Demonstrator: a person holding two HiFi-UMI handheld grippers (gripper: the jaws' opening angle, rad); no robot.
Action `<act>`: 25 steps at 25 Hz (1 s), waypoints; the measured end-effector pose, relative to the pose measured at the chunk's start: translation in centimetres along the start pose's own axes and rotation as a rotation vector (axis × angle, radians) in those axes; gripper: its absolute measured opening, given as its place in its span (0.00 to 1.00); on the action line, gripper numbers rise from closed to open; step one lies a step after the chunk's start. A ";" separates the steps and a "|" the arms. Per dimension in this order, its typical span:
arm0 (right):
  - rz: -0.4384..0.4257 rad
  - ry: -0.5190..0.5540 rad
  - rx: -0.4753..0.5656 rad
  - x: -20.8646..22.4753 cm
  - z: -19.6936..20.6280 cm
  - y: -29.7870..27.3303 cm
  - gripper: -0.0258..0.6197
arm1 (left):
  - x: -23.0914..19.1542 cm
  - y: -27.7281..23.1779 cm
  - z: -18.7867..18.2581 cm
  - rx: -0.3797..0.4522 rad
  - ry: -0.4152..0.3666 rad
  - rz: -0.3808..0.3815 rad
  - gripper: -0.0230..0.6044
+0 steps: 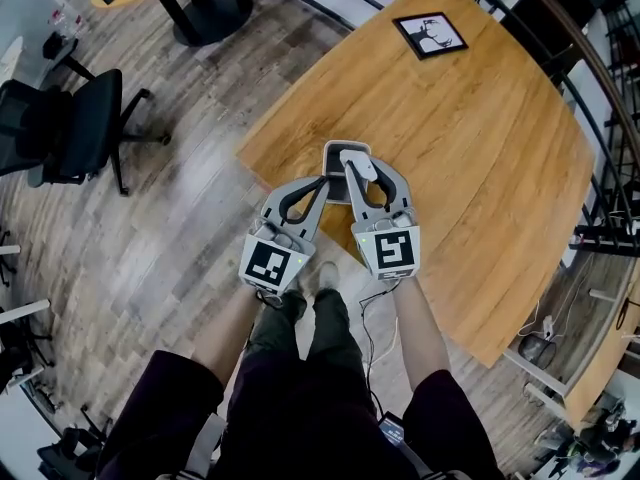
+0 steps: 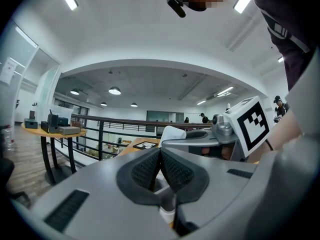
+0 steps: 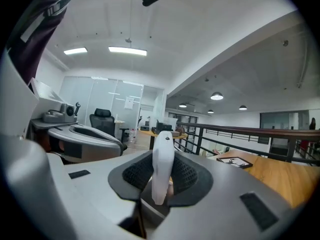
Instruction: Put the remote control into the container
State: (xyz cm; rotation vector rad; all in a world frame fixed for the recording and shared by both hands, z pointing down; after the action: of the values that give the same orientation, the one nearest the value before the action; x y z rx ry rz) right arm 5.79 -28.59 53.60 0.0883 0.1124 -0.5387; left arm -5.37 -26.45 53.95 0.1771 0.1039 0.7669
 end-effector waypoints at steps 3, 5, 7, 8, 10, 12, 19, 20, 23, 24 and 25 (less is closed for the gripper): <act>-0.012 0.000 -0.039 0.1 1.7 -1.0 0.20 | 0.0 0.0 0.9 -0.011 0.011 -0.011 0.05; -0.018 -0.002 -0.065 0.1 2.7 -1.4 0.20 | -0.1 0.1 1.3 -0.030 0.017 -0.018 0.06; -0.019 -0.003 -0.090 0.0 3.7 -1.7 0.20 | -0.3 0.4 1.7 -0.076 0.022 -0.021 0.06; -0.016 -0.002 -0.101 -0.1 4.1 -1.8 0.20 | -0.3 0.5 1.8 -0.084 0.024 -0.022 0.06; -0.007 0.001 -0.121 -0.1 4.9 -2.0 0.20 | -0.4 0.6 1.9 -0.066 0.024 -0.024 0.06; -0.001 0.004 -0.139 -0.1 5.6 -2.2 0.20 | -0.5 0.7 1.8 -0.035 0.024 -0.029 0.05; 0.003 0.029 -0.194 -0.3 6.9 -2.7 0.20 | -0.4 1.0 1.7 -0.026 0.026 -0.030 0.06; 0.000 0.035 -0.199 -0.4 6.9 -2.8 0.20 | -0.4 1.0 1.8 -0.027 0.028 -0.031 0.06; -0.016 0.048 -0.219 -0.5 7.0 -3.0 0.20 | -0.5 1.0 1.7 -0.027 0.031 -0.034 0.05; -0.018 0.051 -0.223 -0.5 6.9 -3.0 0.20 | -0.5 1.0 1.6 -0.025 0.030 -0.034 0.06; -0.018 0.052 -0.224 -0.5 6.9 -3.0 0.20 | -0.4 1.0 1.5 -0.024 0.029 -0.034 0.05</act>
State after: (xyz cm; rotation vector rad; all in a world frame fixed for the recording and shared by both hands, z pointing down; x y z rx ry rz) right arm 4.36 -31.70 60.30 -0.1175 0.2239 -0.5387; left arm -6.14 -26.20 55.66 0.1411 0.1252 0.7369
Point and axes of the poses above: the fingertips, and each gripper's own axes: y backward along the fingers, x to its right, z out of its underside, the point moved 6 cm from there along y, backward along the fingers, and after that the axes turned 13 degrees about x, right-handed, at the moved point
